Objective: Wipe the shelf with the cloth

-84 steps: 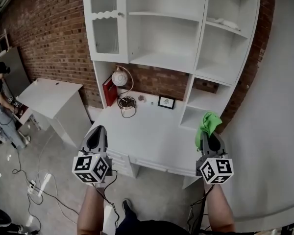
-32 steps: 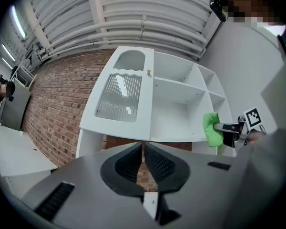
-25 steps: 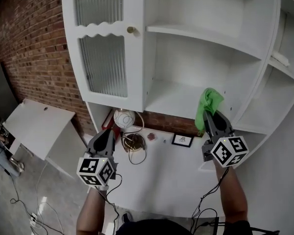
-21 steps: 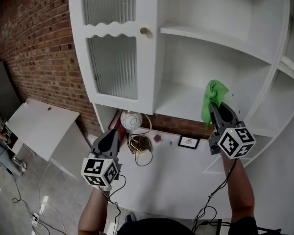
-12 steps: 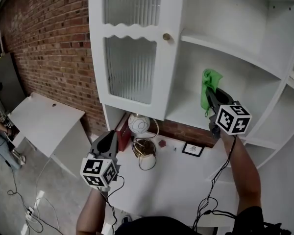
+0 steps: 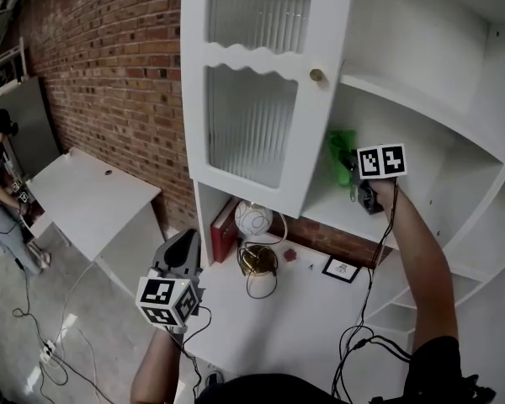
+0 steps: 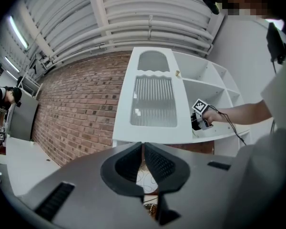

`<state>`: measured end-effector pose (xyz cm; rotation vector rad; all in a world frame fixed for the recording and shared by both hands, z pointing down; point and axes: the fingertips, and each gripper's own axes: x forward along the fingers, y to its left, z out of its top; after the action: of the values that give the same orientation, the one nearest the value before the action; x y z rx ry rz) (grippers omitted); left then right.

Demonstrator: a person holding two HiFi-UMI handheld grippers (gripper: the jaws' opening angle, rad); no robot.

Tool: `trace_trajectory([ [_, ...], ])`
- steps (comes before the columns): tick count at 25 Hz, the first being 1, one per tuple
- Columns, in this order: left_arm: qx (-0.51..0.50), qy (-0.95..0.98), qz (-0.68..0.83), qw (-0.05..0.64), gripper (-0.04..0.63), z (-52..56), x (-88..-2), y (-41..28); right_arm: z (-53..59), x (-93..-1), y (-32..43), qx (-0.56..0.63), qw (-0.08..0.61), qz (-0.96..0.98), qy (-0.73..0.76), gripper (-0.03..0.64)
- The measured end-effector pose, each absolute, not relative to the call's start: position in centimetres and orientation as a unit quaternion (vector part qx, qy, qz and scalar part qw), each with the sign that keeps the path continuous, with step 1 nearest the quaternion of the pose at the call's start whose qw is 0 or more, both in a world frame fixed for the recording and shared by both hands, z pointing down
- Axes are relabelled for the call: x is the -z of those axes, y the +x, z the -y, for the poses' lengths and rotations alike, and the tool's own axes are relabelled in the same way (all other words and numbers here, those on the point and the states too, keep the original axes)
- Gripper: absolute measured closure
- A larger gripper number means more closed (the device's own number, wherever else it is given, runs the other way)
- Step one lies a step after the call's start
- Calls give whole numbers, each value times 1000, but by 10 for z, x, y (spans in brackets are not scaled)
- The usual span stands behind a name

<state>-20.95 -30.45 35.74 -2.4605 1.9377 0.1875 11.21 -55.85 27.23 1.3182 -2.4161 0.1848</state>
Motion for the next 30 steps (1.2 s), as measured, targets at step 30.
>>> trace_trajectory([
  [30, -46, -804, -592, -33, 575, 319, -385, -189, 564, -340, 208, 96, 524, 693, 486, 574],
])
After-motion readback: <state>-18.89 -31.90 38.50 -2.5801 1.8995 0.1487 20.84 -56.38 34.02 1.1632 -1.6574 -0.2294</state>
